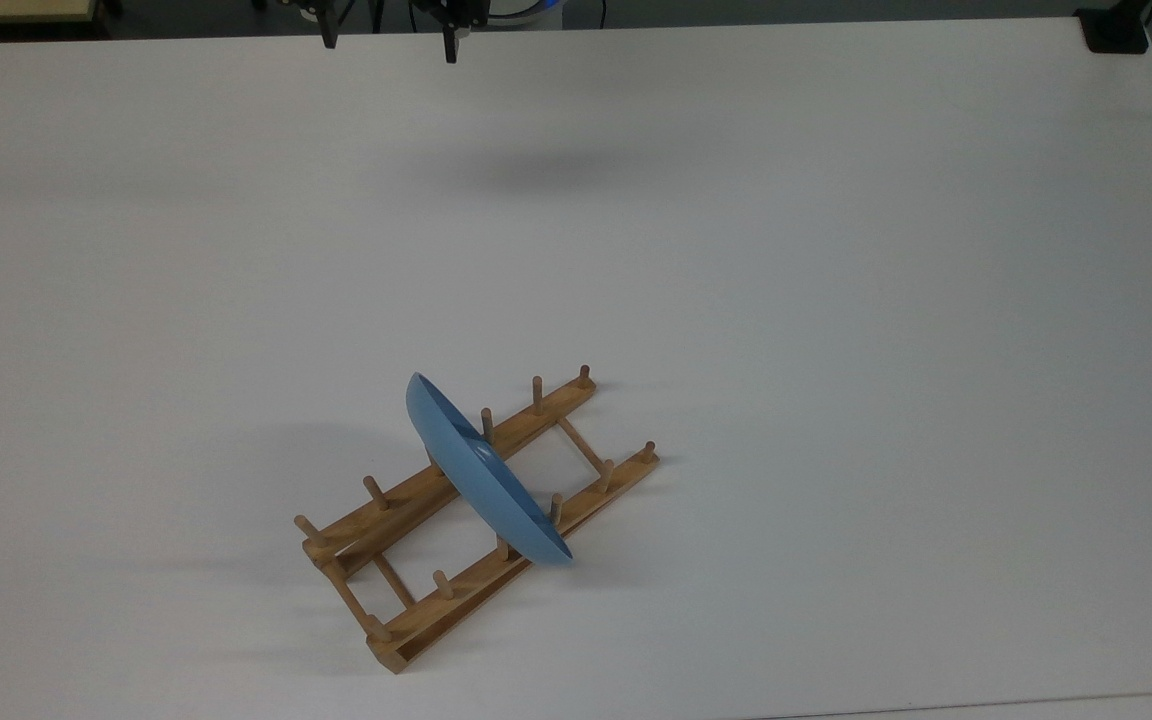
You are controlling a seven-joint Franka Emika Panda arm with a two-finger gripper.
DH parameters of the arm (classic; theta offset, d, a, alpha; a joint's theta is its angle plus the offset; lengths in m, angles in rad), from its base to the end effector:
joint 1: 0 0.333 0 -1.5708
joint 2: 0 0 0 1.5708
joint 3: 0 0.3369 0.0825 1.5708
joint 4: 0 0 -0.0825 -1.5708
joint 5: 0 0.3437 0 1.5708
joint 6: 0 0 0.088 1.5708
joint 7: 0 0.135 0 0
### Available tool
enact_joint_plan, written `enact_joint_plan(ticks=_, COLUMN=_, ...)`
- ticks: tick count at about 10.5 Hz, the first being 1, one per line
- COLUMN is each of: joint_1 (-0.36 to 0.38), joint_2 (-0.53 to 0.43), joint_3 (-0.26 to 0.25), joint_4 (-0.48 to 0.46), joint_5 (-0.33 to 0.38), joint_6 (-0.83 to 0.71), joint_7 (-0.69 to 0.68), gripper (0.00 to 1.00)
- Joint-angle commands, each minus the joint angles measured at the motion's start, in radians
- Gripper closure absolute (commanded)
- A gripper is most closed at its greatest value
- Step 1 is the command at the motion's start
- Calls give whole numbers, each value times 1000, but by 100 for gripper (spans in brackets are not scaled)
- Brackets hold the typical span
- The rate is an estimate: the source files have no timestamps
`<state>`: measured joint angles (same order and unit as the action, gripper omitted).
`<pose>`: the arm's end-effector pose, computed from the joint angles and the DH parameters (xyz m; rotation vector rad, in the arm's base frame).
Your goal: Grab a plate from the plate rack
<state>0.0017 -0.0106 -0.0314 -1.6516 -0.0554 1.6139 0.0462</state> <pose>0.5114 -0.0225 0.5918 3.0841 -0.1122 -0.0411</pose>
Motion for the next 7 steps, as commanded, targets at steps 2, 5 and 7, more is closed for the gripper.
enact_joint_plan(ticks=2, joint_1=1, joint_2=-6, joint_3=-2, joint_4=-1, joint_5=9, joint_6=7, joint_7=-17, gripper=0)
enact_joint_plan(ticks=5, joint_1=3, joint_2=-5, joint_3=-2, joint_4=-1, joint_5=8, joint_6=6, joint_7=-17, gripper=0)
enact_joint_plan(ticks=7, joint_1=1, joint_2=-6, joint_3=-2, joint_4=-1, joint_5=8, joint_6=1, joint_7=-15, gripper=0)
